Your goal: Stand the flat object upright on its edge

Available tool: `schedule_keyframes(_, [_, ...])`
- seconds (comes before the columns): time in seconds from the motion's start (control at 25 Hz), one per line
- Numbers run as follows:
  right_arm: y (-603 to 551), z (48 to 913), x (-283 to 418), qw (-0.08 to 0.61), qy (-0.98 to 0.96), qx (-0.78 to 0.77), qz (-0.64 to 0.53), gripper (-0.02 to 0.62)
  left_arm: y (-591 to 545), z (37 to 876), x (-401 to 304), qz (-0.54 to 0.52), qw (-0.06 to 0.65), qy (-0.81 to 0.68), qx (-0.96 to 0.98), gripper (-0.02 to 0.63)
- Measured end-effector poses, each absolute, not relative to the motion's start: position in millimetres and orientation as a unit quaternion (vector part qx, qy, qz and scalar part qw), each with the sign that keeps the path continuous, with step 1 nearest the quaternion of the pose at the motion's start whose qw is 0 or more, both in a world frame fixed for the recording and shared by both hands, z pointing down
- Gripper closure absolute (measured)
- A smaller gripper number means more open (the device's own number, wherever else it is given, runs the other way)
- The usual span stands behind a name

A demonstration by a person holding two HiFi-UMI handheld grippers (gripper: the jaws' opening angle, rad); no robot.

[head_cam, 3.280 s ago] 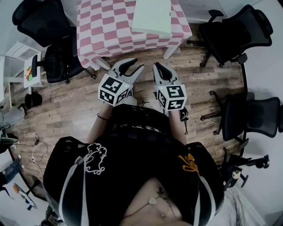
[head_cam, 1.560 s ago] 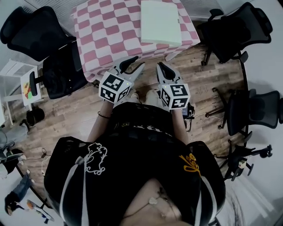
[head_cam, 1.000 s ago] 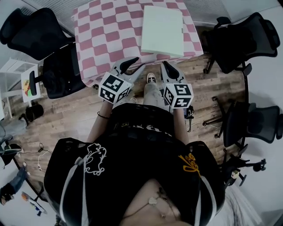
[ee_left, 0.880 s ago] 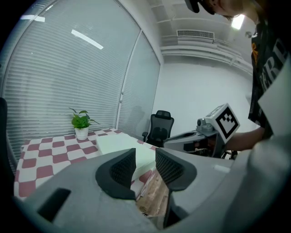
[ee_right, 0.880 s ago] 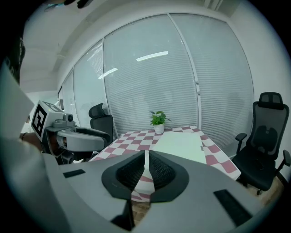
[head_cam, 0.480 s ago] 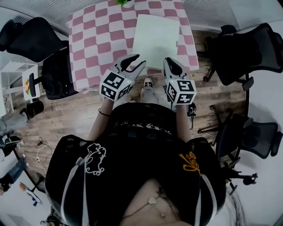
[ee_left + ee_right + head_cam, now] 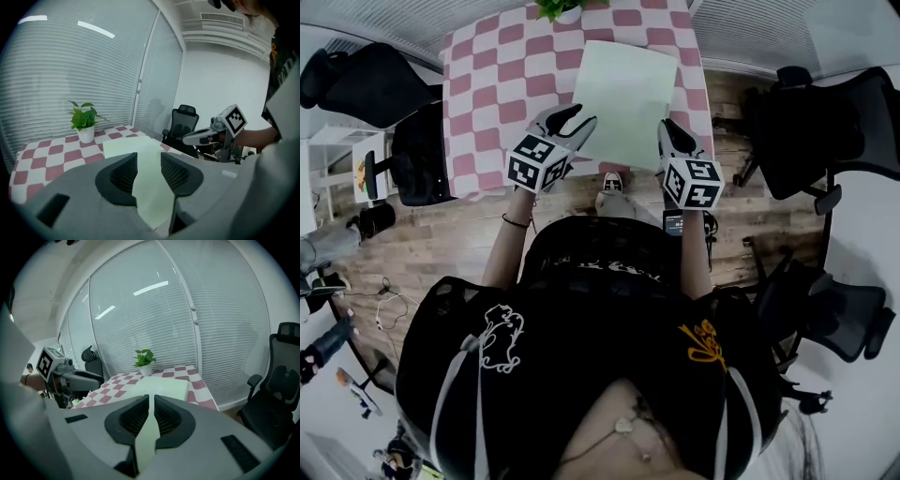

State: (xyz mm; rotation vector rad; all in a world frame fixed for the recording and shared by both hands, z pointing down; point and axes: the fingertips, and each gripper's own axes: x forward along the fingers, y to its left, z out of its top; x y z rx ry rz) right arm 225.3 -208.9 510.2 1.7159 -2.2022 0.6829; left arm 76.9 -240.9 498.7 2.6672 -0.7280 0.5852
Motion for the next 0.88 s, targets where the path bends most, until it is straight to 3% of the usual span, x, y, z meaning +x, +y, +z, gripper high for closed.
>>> schedule_keyframes(0.36, [-240.8, 556.3, 258.0, 0.12, -0.769, 0.548, 0.307, 0.552, -275.1, 553.7, 81.8, 0.246, 0.235, -0.259, 0.904, 0.309])
schedule_keyframes(0.48, [-250.2, 578.1, 258.5, 0.107, -0.764, 0.527, 0.357, 0.373, -285.1, 574.3, 82.1, 0.251, 0.279, -0.26, 0.89, 0.26])
schedule_keyframes(0.72, [-265.4, 611.8, 259.6, 0.041, -0.727, 0.506, 0.462, 0.334, -320.9, 605.6, 76.8, 0.216, 0.378, -0.298, 0.85, 0.18])
schedule_keyframes(0.88, [-269.9, 625.3, 259.6, 0.003, -0.701, 0.498, 0.511, 0.331, -328.7, 627.0, 75.1, 0.208, 0.429, -0.296, 0.828, 0.175])
